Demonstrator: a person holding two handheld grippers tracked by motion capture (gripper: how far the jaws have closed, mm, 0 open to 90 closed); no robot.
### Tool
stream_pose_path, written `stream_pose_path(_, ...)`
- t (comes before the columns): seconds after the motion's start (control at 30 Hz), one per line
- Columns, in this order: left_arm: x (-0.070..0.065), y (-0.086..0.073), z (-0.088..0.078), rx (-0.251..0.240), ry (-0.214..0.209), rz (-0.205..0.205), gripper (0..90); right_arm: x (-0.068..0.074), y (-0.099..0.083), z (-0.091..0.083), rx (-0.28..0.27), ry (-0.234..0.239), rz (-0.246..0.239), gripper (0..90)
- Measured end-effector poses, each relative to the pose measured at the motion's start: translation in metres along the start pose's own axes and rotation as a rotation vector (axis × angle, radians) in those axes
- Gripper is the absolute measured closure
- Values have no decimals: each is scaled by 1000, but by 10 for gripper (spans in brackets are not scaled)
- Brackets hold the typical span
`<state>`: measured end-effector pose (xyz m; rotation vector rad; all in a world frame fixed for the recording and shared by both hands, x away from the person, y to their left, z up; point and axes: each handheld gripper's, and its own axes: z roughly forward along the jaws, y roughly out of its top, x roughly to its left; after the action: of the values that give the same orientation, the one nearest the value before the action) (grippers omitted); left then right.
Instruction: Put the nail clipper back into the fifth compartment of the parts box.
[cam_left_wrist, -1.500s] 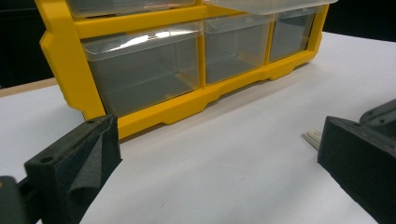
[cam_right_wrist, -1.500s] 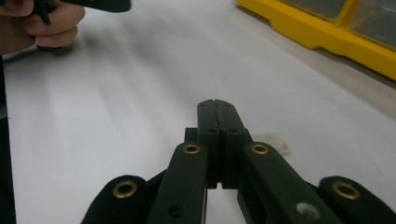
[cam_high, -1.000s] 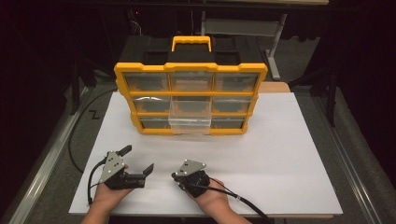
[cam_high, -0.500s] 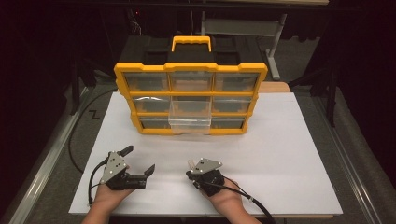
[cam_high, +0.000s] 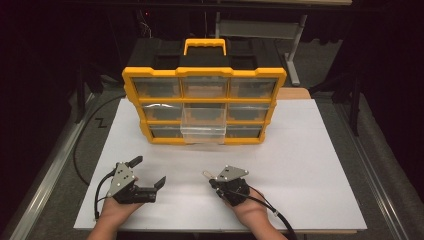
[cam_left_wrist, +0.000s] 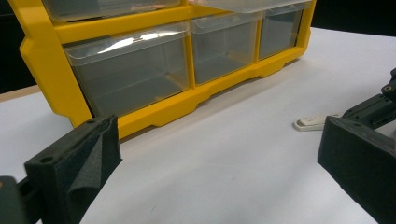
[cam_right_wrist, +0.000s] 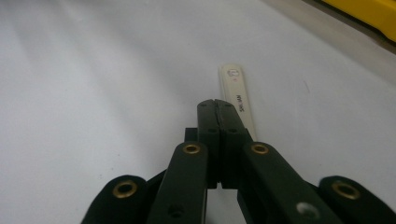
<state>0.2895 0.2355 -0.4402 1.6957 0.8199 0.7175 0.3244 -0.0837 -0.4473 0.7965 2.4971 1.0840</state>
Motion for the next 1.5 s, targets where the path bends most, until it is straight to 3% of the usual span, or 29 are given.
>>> stream_pose_path(0.27, 1, 0, 0, -5, -4, 0, 3, -6, 1, -9, -39, 8, 14, 900)
stream_pose_path(0.57, -1, 1, 0, -8, -9, 5, 3, -21, 2, -19, -75, 4, 36, 700)
stream_pose_path(0.83, -1, 1, 1, -5, -14, 7, 3, -22, 1, -12, -42, 26, 24, 575)
stream_pose_path(1.13, -1, 1, 1, -3, -20, 10, 3, -22, 0, -5, -5, 57, 47, 463)
stream_pose_path(1.4, -1, 1, 1, -2, -23, 11, 3, -21, 1, 0, 21, 97, 56, 231)
stream_pose_path(1.5, -2, 1, 1, -2, -25, 12, 2, -19, 2, -1, 23, 86, 41, 157)
